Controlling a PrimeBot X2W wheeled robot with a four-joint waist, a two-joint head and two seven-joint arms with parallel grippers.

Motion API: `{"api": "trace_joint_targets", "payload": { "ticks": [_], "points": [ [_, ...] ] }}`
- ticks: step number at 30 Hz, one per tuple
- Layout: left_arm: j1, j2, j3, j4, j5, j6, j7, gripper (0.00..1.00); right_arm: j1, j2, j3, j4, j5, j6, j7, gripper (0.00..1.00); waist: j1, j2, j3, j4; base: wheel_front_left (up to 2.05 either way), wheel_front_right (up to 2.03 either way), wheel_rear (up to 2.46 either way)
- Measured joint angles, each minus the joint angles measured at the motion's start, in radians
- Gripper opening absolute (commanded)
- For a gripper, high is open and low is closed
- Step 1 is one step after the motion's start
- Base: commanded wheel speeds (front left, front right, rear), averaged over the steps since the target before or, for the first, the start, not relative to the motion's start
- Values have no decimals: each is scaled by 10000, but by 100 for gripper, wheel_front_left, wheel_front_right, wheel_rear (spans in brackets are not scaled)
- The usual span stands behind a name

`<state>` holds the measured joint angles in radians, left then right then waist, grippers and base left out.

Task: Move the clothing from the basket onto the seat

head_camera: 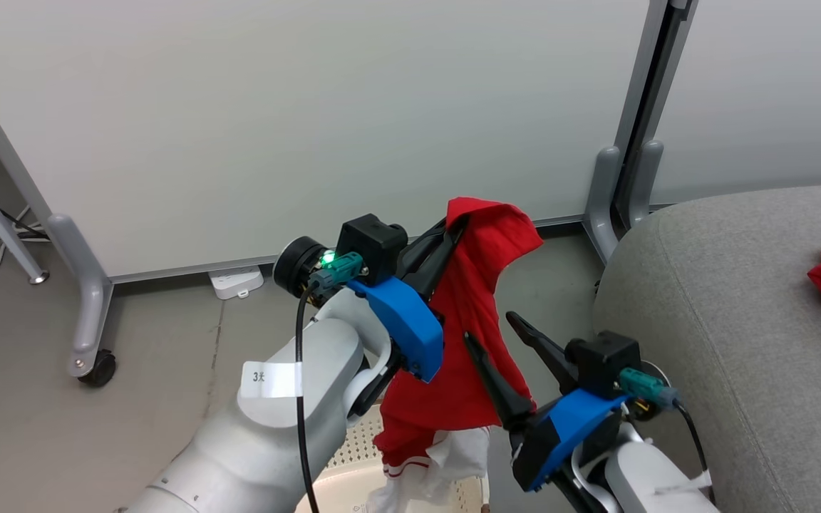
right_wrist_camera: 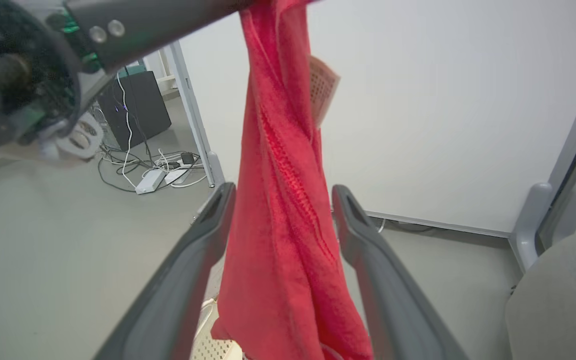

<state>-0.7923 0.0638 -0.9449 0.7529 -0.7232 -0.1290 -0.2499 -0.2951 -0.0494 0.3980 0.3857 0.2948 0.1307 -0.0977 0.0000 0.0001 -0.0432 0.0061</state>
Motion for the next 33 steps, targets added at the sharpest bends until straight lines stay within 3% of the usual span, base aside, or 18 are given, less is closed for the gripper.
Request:
{"api": "trace_joint_targets", "payload": {
  "ticks": [16, 17, 18, 19, 33],
  "points": [
    [-250, -88, -740, -339, -393, -2, -77, 0, -2738, -4, 1308, 3923, 1195, 0, -520, 100, 0, 0, -8, 353, 0, 0, 0],
    [-260, -92, -763, -353, -431, -2, -81, 0, -2806, -2, 1446, 4096, 1335, 0, -493, 91, 0, 0, -12, 358, 0, 0, 0],
    [-268, -92, -786, -357, -441, -2, -84, 0, -2861, -2, 1559, 4251, 1452, 0, -497, 36, 0, 0, -14, 360, 0, 0, 0],
    [-280, -94, -815, -355, -454, -2, -84, 0, -2931, -2, 1684, 4387, 1592, 0, -533, 0, 0, 0, -15, 361, 0, 0, 0],
    [-293, -67, -759, -186, -604, -2, -104, 0, -3455, -2, 2777, 5227, 2723, 0, -1060, 0, 0, 0, 0, 111, 0, 0, 0]
  ]
}}
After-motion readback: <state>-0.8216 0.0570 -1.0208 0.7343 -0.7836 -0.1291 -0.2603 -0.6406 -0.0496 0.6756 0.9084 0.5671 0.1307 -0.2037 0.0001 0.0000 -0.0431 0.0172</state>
